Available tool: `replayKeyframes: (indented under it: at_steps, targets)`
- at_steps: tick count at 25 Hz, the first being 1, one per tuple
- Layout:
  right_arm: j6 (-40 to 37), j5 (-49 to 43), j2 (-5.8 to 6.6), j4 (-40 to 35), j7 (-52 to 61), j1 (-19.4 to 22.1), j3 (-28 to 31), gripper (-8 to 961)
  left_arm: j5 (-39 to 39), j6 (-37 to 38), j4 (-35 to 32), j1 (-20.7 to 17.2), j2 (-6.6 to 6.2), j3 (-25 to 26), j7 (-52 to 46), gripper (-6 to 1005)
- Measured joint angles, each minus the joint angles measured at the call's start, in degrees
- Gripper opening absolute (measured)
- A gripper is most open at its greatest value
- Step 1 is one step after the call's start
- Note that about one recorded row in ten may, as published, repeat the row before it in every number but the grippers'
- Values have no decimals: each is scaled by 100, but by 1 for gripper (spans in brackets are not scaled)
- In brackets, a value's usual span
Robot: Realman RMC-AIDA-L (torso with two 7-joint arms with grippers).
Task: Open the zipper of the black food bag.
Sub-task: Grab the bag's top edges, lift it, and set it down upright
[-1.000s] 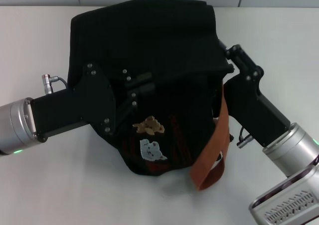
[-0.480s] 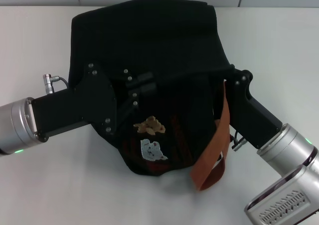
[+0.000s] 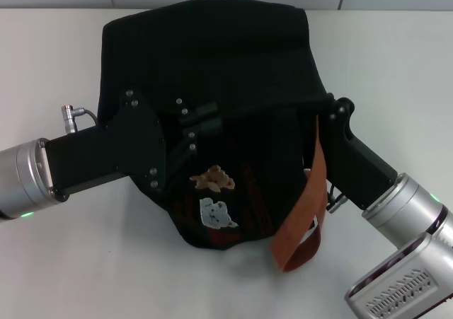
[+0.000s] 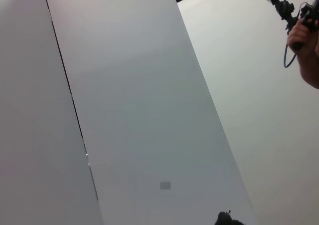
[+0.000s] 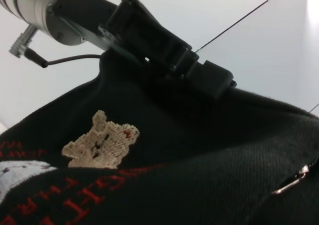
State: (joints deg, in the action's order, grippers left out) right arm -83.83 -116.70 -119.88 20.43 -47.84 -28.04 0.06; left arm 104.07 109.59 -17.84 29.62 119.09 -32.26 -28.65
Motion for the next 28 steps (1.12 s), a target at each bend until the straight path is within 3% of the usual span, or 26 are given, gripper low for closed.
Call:
replayKeyframes:
  at_steps: [17,28]
  targets:
    - [383,36,0,-73,4,42,56,-2,-191,1,0,-169,-25,55,78,71]
    - [490,46,0,-420,309,287,250,-2,-1089,-35,-62,-850,-80,86,79,71]
